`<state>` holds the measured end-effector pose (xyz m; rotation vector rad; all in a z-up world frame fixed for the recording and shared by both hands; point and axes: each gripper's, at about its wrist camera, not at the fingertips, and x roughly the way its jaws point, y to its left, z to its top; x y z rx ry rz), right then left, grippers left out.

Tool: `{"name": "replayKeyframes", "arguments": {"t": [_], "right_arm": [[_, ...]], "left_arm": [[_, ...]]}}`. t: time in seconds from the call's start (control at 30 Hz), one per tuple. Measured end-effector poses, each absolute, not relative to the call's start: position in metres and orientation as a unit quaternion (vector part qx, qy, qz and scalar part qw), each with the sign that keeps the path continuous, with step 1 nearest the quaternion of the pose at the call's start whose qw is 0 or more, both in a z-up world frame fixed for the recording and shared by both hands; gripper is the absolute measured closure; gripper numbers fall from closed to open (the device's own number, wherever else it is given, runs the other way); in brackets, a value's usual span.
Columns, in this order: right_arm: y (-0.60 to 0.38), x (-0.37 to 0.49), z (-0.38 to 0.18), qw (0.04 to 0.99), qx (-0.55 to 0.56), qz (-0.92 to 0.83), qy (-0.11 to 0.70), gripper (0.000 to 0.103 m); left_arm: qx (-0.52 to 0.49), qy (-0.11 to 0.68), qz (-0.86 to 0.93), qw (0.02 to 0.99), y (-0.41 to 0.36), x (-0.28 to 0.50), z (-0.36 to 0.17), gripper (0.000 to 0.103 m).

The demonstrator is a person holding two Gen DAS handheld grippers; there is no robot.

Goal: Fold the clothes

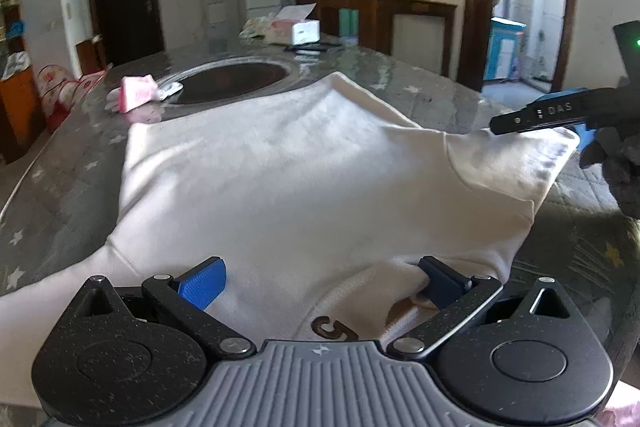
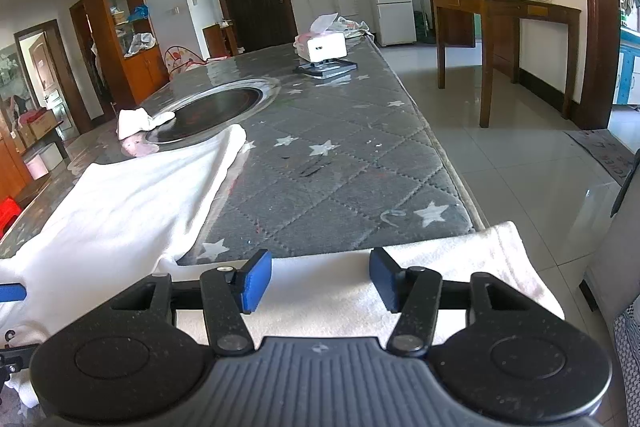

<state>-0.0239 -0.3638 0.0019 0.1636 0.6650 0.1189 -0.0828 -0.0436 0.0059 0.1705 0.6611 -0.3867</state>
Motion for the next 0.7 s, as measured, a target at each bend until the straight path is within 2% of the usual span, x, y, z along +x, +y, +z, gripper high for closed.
{"name": "replayKeyframes", "arguments": {"t": [0.7], "right_arm": [[-0.3614,-0.0242,0.0015,0.941,0.077,0.061,0.324,0.044]], "left_arm": [[0.073,0.315,-0.171,0.931,-0.0428,-0.0834,0.0027,0.0]]}}
